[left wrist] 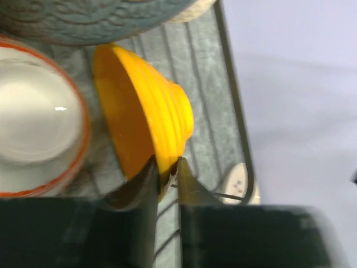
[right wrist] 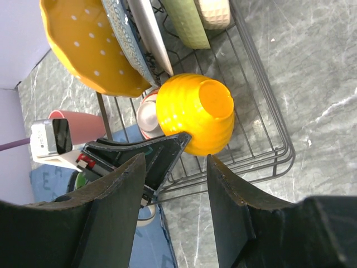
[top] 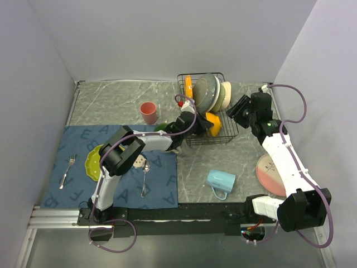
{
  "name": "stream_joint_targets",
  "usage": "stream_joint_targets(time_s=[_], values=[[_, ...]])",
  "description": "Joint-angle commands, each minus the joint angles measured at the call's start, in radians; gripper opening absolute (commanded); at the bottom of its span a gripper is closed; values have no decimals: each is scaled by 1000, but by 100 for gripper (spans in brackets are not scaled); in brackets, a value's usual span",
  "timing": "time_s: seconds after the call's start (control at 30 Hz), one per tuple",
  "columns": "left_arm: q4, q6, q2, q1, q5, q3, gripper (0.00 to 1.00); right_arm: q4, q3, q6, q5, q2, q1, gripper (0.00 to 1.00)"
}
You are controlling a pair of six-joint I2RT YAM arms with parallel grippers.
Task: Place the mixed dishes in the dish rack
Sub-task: Place the bowl upside down on the dish rack
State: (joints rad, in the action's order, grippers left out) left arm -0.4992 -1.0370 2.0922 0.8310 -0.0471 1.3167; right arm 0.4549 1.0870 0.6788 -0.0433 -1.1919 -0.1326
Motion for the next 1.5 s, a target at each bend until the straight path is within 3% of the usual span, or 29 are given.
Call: stream_joint_targets(time_s=[0.0, 0.3, 0.77, 1.47], values=[[-53, -3, 6, -1, -2, 10, 3, 4, 14, -15, 25, 34, 10, 55], [-137, -20, -52, -10, 16, -54, 1, 7, 10, -16, 42, 57, 13, 54], [-473, -67, -63, -43, 134, -126, 1, 13, 2, -25, 42, 77, 19, 54], [-404, -52, 106, -23, 355, 91, 1, 14, -21, -27, 42, 101, 44, 53]])
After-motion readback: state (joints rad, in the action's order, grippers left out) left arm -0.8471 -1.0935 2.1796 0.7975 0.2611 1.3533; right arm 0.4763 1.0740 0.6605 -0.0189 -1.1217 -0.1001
